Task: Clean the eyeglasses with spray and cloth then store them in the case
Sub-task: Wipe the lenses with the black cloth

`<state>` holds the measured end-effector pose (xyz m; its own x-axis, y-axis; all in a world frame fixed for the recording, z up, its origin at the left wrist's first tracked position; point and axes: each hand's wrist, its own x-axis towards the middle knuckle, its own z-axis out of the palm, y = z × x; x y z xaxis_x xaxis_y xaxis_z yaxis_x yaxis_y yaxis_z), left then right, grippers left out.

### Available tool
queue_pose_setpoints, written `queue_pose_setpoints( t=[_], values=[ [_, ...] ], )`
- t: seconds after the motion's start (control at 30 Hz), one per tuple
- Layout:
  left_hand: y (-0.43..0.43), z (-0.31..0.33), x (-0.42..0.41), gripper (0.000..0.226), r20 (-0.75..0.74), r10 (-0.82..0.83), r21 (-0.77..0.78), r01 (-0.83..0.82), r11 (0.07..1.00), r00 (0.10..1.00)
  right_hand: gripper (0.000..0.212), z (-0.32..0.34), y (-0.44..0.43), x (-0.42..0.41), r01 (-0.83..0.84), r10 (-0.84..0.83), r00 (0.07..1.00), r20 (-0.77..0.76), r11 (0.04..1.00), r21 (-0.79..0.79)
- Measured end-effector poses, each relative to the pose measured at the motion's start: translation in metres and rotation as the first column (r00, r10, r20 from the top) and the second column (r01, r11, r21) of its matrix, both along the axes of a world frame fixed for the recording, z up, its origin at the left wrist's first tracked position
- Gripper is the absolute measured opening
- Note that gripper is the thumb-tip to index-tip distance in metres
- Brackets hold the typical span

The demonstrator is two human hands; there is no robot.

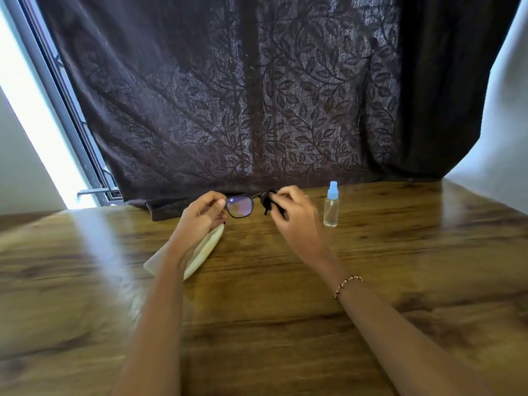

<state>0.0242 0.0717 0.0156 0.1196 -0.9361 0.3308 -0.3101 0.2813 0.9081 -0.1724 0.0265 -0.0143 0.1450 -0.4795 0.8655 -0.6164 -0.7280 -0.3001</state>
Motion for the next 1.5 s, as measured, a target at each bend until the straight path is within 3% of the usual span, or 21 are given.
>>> queue_pose_setpoints(
  t=[0.1,0.27,0.37,0.6,0.7,0.8,0.87,0.93,1.13,1.3,1.5],
  values=[
    [-0.001,-0.001,-0.003,0.020,-0.003,0.018,0.002,-0.018,1.000,1.000,0.021,-0.003,0.002,0.003,-0.016,0.012,0.995,-0.100,0.999,-0.042],
    [-0.004,-0.002,0.001,0.019,-0.044,0.023,0.022,-0.023,0.999,0.999,0.021,-0.003,0.002,-0.003,0.026,-0.029,0.995,-0.101,0.999,-0.029],
    [-0.006,-0.002,0.005,0.020,-0.055,0.003,0.030,-0.002,1.000,0.998,0.028,-0.002,0.002,-0.008,0.052,-0.062,0.982,-0.179,0.997,-0.060],
    [-0.003,0.009,0.007,0.021,0.027,-0.054,0.148,0.049,0.988,0.998,0.017,0.003,0.006,-0.015,0.073,-0.125,0.939,-0.322,0.983,-0.168],
    [-0.002,0.012,0.007,0.025,0.145,-0.042,0.153,0.020,0.988,0.988,0.021,0.003,0.009,-0.012,0.056,-0.114,0.929,-0.351,0.984,-0.171],
    [-0.006,0.019,-0.004,0.024,0.353,0.089,-0.014,-0.089,0.996,0.932,0.022,0.004,0.010,-0.010,0.029,-0.096,0.926,-0.364,0.982,-0.185],
    [-0.011,0.025,-0.014,0.027,0.475,0.105,-0.122,-0.052,0.991,0.874,0.021,0.004,0.011,-0.010,0.014,-0.092,0.924,-0.371,0.978,-0.207],
    [-0.014,0.030,-0.024,0.024,0.517,0.085,-0.103,-0.037,0.994,0.852,0.021,0.004,0.010,-0.010,-0.004,-0.082,0.923,-0.375,0.975,-0.222],
    [-0.027,0.037,-0.033,0.017,0.507,0.065,0.005,-0.079,0.997,0.860,0.010,0.002,0.006,-0.012,-0.029,-0.050,0.929,-0.366,0.978,-0.208],
    [-0.033,0.041,-0.030,0.014,0.486,0.101,0.062,-0.149,0.987,0.868,0.027,0.001,0.005,-0.012,-0.051,-0.004,0.942,-0.335,0.987,-0.155],
    [-0.034,0.042,-0.029,0.017,0.459,0.087,0.067,-0.132,0.989,0.884,0.023,-0.001,0.006,-0.010,-0.016,-0.043,0.937,-0.347,0.986,-0.164]
  ],
)
